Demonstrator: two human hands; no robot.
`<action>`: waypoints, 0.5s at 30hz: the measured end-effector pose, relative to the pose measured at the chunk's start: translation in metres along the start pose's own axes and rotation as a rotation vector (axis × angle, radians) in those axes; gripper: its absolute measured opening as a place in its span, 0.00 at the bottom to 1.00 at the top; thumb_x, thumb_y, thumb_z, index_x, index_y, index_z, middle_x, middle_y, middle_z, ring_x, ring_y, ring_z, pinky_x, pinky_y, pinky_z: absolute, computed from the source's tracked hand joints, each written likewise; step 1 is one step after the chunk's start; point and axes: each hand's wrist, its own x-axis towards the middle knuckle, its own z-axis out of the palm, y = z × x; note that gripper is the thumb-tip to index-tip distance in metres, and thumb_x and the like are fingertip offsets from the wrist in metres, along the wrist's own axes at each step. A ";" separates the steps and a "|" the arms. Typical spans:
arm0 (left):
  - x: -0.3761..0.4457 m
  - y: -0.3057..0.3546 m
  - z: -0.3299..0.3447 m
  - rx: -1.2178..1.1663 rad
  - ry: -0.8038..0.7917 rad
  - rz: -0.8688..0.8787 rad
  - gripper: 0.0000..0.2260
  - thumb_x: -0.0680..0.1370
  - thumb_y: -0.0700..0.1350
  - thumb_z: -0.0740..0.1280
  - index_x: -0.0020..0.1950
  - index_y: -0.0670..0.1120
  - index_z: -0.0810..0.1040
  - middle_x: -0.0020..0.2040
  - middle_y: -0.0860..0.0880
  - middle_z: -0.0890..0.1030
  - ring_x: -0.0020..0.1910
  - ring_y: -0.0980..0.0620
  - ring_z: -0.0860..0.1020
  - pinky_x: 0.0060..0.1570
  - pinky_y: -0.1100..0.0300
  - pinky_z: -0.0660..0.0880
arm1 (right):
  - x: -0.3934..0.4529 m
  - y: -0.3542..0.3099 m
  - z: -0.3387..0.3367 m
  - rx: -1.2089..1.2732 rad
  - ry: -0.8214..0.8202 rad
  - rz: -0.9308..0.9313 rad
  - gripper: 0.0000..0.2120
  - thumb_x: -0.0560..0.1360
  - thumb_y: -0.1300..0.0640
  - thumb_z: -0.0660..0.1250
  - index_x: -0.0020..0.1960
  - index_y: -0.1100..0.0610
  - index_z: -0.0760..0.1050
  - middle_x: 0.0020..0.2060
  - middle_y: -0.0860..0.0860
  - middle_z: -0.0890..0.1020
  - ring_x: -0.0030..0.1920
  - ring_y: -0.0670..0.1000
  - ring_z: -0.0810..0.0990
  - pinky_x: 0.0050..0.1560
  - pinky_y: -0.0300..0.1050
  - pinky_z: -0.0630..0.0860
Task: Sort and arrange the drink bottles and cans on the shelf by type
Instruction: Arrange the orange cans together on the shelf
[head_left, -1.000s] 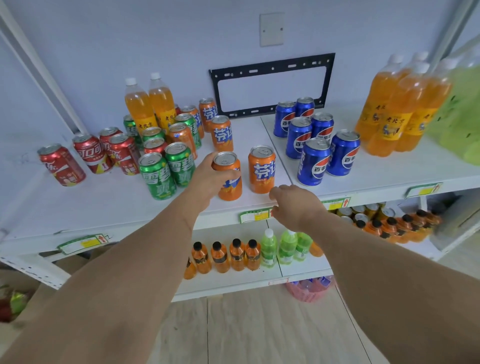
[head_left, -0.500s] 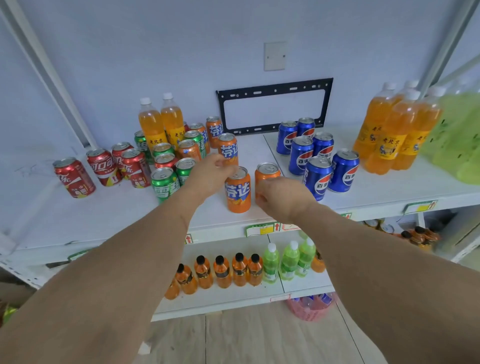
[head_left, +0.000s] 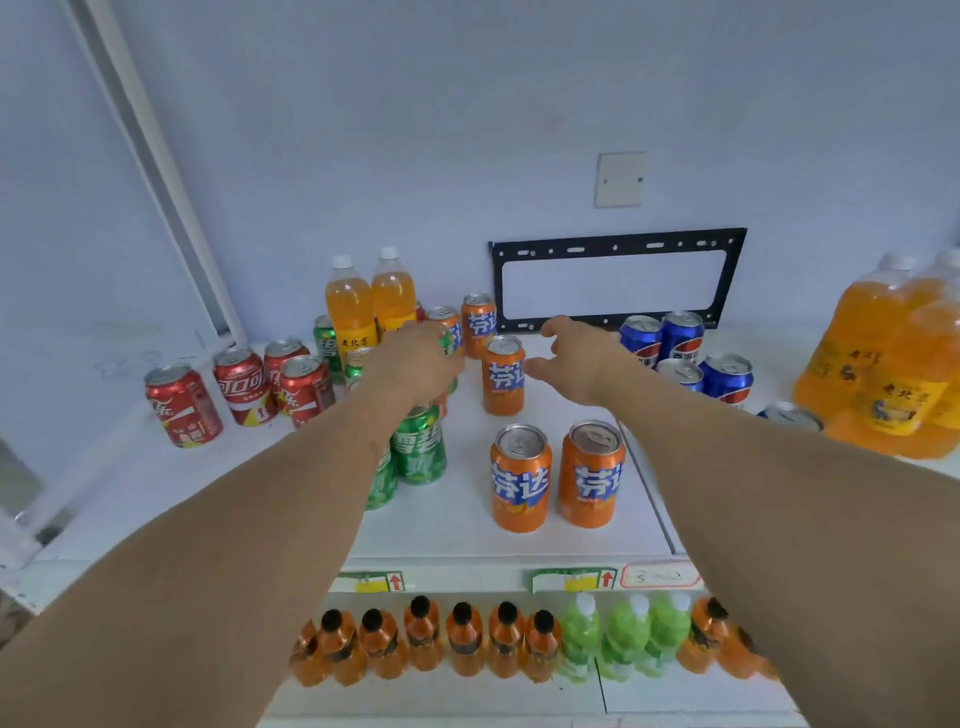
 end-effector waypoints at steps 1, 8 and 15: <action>0.011 -0.005 0.000 0.022 -0.008 -0.041 0.17 0.76 0.55 0.67 0.59 0.45 0.75 0.54 0.48 0.78 0.49 0.46 0.76 0.43 0.53 0.73 | 0.014 0.001 0.004 0.037 -0.038 0.009 0.32 0.77 0.43 0.66 0.75 0.55 0.61 0.69 0.55 0.73 0.63 0.56 0.75 0.59 0.50 0.74; 0.067 -0.034 0.006 0.082 -0.197 -0.188 0.19 0.73 0.60 0.69 0.48 0.44 0.74 0.46 0.46 0.79 0.44 0.47 0.78 0.40 0.55 0.74 | 0.087 0.002 0.030 0.233 -0.236 0.055 0.45 0.72 0.46 0.74 0.77 0.60 0.53 0.72 0.58 0.68 0.68 0.58 0.71 0.56 0.46 0.70; 0.091 -0.043 0.024 0.248 -0.305 -0.239 0.26 0.68 0.66 0.70 0.57 0.51 0.72 0.57 0.48 0.78 0.57 0.43 0.75 0.58 0.47 0.74 | 0.126 0.008 0.060 0.204 -0.351 0.119 0.40 0.69 0.46 0.77 0.70 0.58 0.59 0.62 0.57 0.76 0.59 0.57 0.77 0.55 0.51 0.77</action>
